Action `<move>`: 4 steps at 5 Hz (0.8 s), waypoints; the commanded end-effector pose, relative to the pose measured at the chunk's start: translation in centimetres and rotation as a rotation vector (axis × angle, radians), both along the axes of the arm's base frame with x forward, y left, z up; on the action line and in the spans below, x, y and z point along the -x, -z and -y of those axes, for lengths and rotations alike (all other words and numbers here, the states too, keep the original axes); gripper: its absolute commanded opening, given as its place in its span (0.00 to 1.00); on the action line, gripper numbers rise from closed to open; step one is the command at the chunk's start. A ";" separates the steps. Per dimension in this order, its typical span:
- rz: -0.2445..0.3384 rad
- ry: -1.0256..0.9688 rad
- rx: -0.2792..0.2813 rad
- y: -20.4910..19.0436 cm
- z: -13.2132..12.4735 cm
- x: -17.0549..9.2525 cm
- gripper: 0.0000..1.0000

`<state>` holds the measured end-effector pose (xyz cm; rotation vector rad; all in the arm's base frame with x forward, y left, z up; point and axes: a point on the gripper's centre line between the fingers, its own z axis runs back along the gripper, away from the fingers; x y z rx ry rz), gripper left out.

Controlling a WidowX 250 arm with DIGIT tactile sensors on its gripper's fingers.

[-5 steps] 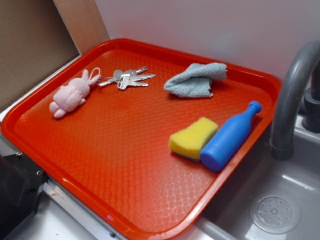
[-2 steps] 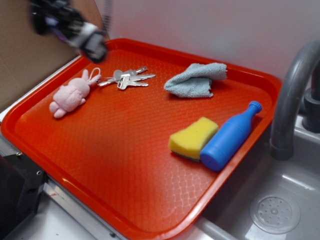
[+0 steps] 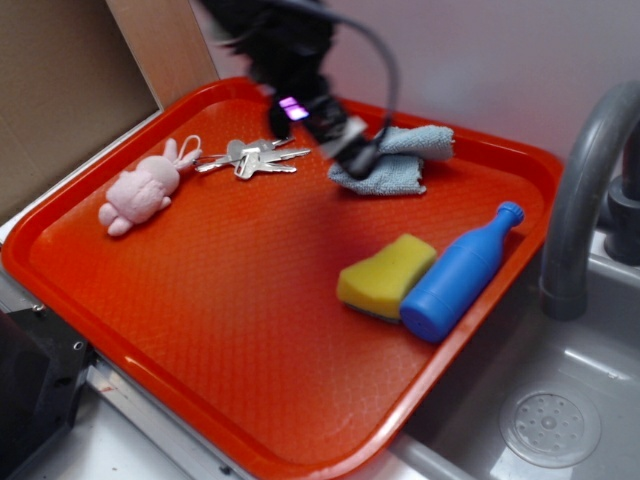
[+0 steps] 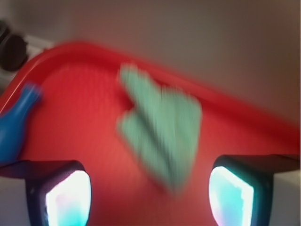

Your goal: Grab the blue cloth.

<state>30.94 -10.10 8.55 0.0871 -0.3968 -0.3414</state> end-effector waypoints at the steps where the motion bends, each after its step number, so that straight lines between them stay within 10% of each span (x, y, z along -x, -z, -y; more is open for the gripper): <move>1: -0.027 -0.006 -0.017 2.5 -0.7 -5.0 1.00; 2: -0.112 -0.051 0.099 2.6 -1.3 -3.8 0.00; 4: -0.119 -0.175 0.130 0.1 -5.0 -0.6 0.00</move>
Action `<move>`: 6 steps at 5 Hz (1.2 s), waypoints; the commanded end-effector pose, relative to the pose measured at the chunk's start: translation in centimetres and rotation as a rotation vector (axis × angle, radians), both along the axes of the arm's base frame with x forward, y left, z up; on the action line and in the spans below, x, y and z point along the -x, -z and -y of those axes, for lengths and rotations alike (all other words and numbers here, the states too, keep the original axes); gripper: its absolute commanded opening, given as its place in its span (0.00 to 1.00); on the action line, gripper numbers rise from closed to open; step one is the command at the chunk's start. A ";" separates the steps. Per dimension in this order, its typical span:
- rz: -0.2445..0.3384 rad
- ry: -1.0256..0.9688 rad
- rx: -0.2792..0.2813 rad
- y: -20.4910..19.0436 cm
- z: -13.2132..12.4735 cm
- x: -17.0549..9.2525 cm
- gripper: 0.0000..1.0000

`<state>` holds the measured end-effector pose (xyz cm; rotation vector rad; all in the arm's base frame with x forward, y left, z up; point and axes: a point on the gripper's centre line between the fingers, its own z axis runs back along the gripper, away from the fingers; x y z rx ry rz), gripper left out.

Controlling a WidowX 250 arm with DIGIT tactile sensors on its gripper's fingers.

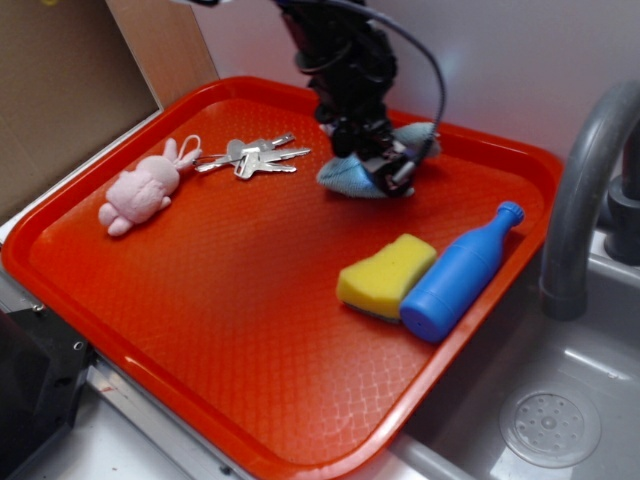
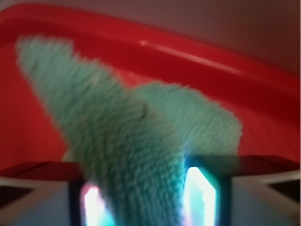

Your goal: Grab the blue cloth.

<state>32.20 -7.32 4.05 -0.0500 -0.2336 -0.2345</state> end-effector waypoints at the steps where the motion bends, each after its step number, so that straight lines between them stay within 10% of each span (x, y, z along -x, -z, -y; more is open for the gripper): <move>1: -0.061 -0.156 0.036 -9.4 -4.7 3.0 0.00; 2: -0.039 -0.205 0.082 -14.2 -6.6 6.2 0.00; 3: 0.002 -0.135 0.130 -16.8 -6.3 6.6 1.00; 4: -0.030 -0.068 0.074 -13.7 -4.1 4.5 1.00; 5: 0.060 -0.065 -0.059 -8.7 -1.1 2.9 1.00; 6: 0.014 -0.003 -0.066 -4.8 -0.1 1.9 1.00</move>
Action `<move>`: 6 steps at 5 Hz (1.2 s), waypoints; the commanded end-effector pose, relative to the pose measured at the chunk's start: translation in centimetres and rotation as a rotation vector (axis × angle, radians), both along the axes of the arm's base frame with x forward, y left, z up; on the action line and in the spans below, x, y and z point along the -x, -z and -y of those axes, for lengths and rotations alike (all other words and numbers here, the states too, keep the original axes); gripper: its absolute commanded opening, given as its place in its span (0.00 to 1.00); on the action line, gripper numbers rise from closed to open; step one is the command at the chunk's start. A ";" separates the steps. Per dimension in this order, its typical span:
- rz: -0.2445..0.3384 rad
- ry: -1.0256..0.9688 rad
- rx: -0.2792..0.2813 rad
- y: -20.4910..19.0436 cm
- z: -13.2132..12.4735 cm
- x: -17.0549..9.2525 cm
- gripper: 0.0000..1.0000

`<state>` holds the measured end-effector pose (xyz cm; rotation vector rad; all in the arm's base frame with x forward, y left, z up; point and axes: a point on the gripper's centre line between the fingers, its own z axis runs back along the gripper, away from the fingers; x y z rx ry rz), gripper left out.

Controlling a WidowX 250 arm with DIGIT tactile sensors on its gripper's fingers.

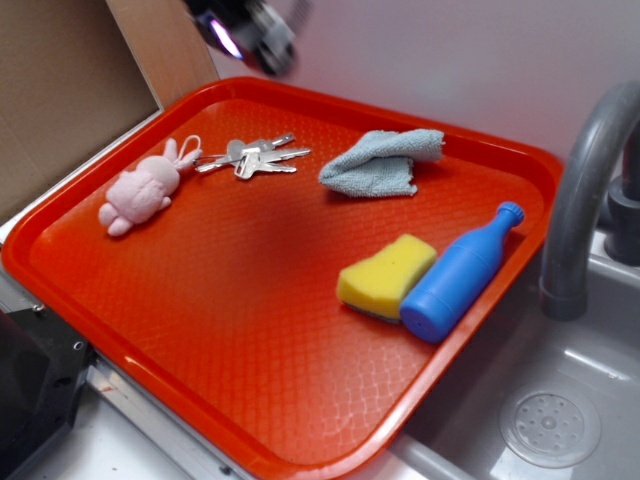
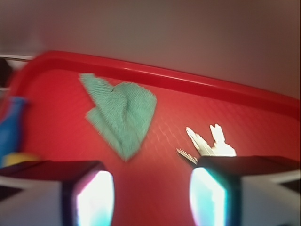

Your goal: Grab the blue cloth.

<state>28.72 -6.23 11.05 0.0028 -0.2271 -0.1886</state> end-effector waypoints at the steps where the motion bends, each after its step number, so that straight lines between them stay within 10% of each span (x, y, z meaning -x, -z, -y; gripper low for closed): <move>1: -0.019 0.074 0.005 4.6 1.7 -2.7 1.00; 2: -0.036 0.117 -0.035 5.9 1.7 -2.9 1.00; 3: -0.035 0.145 0.014 6.1 0.7 -2.8 0.00; 6: -0.018 0.164 0.050 7.3 -1.5 -1.4 0.00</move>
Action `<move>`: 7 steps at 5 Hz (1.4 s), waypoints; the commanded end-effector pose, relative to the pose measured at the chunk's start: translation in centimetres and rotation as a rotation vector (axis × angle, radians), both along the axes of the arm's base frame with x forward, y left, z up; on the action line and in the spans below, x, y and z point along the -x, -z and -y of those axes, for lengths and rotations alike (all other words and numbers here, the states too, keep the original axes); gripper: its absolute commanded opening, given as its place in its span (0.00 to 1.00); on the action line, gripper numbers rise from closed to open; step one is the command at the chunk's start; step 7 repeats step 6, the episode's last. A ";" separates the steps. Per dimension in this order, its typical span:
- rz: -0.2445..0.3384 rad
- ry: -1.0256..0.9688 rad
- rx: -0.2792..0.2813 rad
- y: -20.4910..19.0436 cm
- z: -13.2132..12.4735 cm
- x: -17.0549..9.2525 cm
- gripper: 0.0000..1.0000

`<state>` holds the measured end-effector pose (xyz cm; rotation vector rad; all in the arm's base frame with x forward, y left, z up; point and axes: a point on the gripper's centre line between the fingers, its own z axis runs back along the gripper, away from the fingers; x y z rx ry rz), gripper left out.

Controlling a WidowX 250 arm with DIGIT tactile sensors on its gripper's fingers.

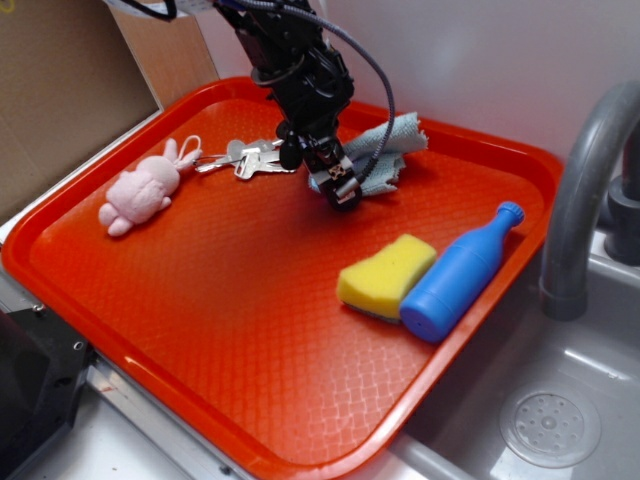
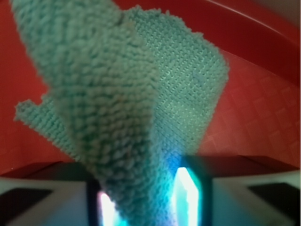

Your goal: Grab the blue cloth.

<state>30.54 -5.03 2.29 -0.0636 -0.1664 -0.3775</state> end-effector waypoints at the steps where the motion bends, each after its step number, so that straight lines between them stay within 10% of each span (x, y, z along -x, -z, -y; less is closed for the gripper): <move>1: 0.067 -0.045 0.026 -3.3 -0.4 1.2 0.00; 3: -0.068 -0.301 -0.015 -13.4 -3.6 5.8 0.00; 4: -0.103 -0.370 0.132 -18.0 -7.0 10.2 0.00; 7: -0.054 -0.437 0.120 -23.4 -8.7 14.4 0.00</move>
